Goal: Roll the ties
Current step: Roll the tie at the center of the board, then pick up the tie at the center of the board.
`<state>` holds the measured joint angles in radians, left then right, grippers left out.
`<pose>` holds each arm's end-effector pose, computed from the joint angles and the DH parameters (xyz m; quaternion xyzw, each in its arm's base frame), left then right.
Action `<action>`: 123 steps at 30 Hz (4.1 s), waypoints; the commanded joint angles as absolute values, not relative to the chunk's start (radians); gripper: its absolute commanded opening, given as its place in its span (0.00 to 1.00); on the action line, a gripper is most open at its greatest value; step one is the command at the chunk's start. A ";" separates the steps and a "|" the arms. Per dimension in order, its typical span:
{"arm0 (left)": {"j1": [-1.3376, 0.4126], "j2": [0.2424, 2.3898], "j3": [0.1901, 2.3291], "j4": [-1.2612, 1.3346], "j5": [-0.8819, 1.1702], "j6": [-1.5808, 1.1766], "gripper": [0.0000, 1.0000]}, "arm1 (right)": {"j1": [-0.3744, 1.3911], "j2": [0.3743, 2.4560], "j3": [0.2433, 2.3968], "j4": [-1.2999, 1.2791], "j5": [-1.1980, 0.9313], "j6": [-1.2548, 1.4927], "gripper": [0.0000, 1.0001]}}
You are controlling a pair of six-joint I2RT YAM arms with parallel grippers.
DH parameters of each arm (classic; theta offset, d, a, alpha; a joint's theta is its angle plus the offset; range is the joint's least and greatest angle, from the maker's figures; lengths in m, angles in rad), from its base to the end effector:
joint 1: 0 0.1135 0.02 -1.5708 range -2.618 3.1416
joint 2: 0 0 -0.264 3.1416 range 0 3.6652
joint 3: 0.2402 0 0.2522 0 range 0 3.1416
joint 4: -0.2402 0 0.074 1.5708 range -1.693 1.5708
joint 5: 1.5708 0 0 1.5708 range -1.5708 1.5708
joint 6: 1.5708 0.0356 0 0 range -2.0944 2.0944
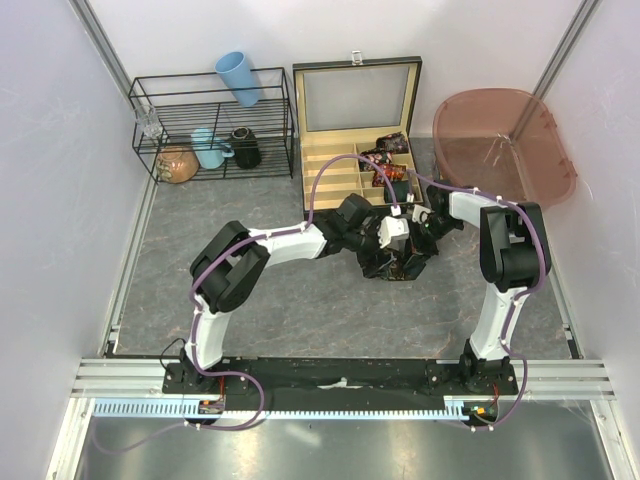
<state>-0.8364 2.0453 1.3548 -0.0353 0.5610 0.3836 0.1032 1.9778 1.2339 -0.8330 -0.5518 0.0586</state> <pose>0.2845 -0.3434 0.1694 0.5951 0.6533 -0.3345 0.3273 0.3410 0.0541 0.1299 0.0206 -0.9620 -0.2713 0.0249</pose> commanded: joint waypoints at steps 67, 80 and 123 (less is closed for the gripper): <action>-0.848 2.144 1.367 -0.402 0.411 0.482 0.02 | 0.044 2.026 1.210 -0.806 -0.817 -0.020 0.98; -0.848 2.148 1.359 -0.399 0.410 0.497 0.02 | 0.008 1.924 1.172 -0.726 -1.006 -0.014 0.98; -0.821 2.010 1.370 -0.322 0.495 0.422 0.66 | 0.055 1.856 1.195 -0.706 -0.884 -0.028 0.00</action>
<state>-0.8436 2.0819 1.4117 -0.2386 0.4973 0.4713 0.0605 1.9221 1.1648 -0.7372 -0.9333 -0.0124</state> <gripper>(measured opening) 0.604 0.031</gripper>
